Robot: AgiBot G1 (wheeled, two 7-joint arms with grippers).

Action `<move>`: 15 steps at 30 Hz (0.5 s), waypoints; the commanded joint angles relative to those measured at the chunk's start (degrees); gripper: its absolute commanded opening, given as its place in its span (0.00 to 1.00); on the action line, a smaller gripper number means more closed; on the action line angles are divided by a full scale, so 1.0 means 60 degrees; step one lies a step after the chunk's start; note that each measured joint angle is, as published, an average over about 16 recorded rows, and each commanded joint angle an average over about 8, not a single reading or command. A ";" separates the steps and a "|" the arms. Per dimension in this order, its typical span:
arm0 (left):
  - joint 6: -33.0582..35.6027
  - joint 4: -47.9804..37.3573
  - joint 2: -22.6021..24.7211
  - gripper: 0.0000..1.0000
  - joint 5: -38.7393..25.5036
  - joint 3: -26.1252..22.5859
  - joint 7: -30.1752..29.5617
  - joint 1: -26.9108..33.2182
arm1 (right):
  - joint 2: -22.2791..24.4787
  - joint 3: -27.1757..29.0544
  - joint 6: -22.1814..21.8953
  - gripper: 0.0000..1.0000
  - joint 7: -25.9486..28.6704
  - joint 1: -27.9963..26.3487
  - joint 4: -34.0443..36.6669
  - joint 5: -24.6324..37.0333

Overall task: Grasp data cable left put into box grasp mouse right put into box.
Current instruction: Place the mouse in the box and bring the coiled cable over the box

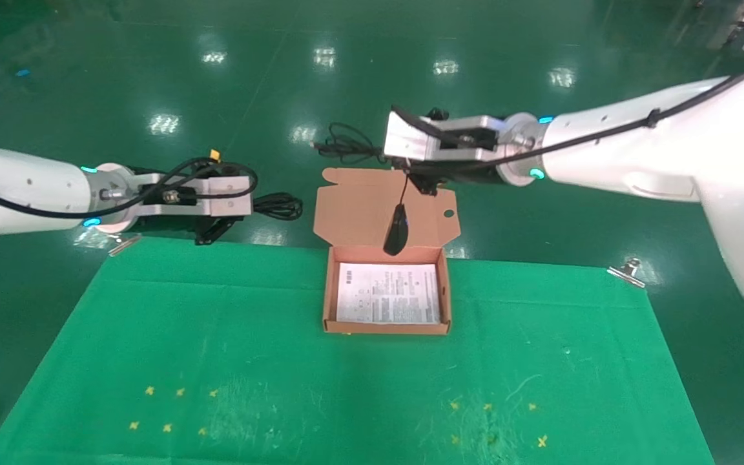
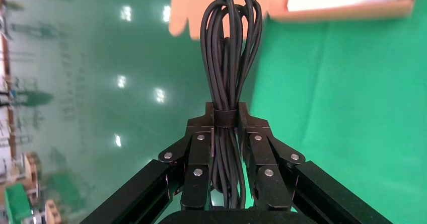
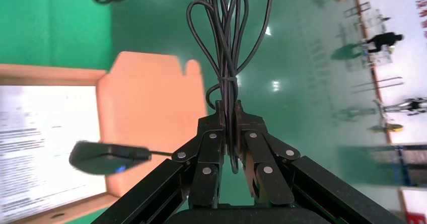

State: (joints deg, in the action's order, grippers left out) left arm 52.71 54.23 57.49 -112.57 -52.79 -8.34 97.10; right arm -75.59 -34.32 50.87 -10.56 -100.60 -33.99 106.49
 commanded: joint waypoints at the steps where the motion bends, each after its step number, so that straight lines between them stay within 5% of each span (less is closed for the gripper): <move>1: 0.0060 0.0111 -0.0117 0.00 -0.0235 -0.0078 -0.0300 -0.0081 | -0.0112 -0.0041 -0.0013 0.00 -0.0032 0.0096 0.0135 0.0015; 15: 0.1404 0.2108 -0.1235 0.00 -0.1712 -0.0429 -0.2761 -0.0392 | -0.0438 -0.1431 -0.0461 0.00 0.0238 0.0947 0.0060 -0.1125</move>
State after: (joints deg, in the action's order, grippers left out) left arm 60.47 66.10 50.51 -122.34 -55.22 -24.07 94.77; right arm -78.12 -42.87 47.54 -8.93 -95.04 -33.32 99.40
